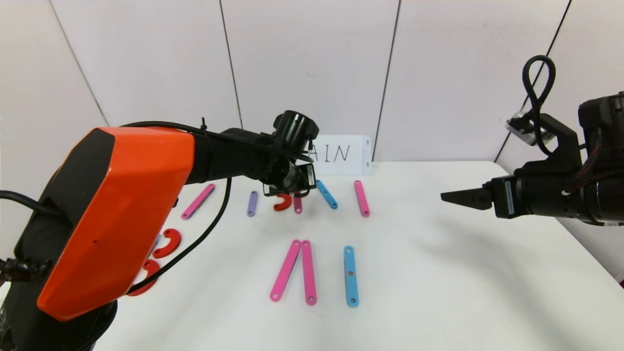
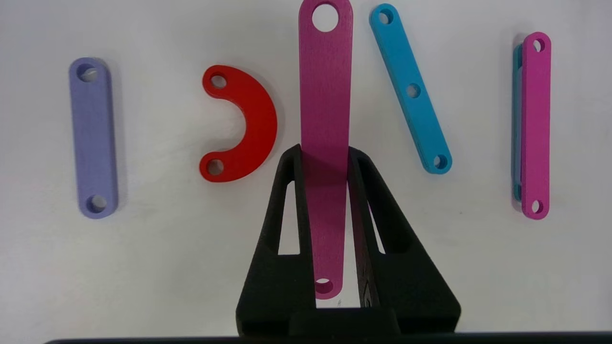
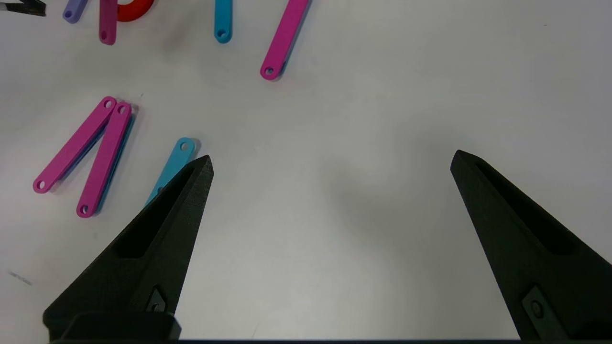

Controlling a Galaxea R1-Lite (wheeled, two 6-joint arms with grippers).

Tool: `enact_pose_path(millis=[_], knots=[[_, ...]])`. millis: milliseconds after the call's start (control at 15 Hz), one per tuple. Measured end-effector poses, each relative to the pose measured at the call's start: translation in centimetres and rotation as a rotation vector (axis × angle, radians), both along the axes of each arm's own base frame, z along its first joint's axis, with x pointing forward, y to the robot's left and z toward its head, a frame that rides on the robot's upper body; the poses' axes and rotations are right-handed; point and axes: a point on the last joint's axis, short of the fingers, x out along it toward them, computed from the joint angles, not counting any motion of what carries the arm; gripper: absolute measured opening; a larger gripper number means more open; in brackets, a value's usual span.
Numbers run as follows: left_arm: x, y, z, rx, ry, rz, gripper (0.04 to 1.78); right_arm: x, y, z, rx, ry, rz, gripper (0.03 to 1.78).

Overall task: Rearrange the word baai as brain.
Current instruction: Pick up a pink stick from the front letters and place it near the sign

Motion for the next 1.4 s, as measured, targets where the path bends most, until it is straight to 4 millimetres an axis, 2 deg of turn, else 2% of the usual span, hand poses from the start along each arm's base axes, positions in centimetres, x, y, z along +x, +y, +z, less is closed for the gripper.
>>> enact_pose_path(millis=[533, 867, 1133, 1267, 1400], knots=[[1.2, -2.1, -3.8, -0.008, -0.008, -0.02, 0.27, 0.0, 0.0, -0.3, -0.002, 0.004, 0.0, 1.74], [1.6, -2.4, -5.1, 0.003, -0.004, -0.018, 0.27, -0.1, -0.1, -0.4, -0.004, 0.006, -0.002, 1.74], [1.8, -2.5, -5.4, -0.003, -0.021, -0.022, 0.28, -0.1, -0.1, -0.4, -0.007, 0.007, 0.002, 1.74], [1.9, -2.6, -5.5, -0.007, -0.026, -0.025, 0.36, -0.1, -0.1, -0.5, -0.007, 0.007, 0.002, 1.74], [1.9, -2.7, -5.6, -0.007, -0.025, -0.027, 0.54, -0.1, -0.1, -0.5, -0.008, 0.008, 0.001, 1.74]])
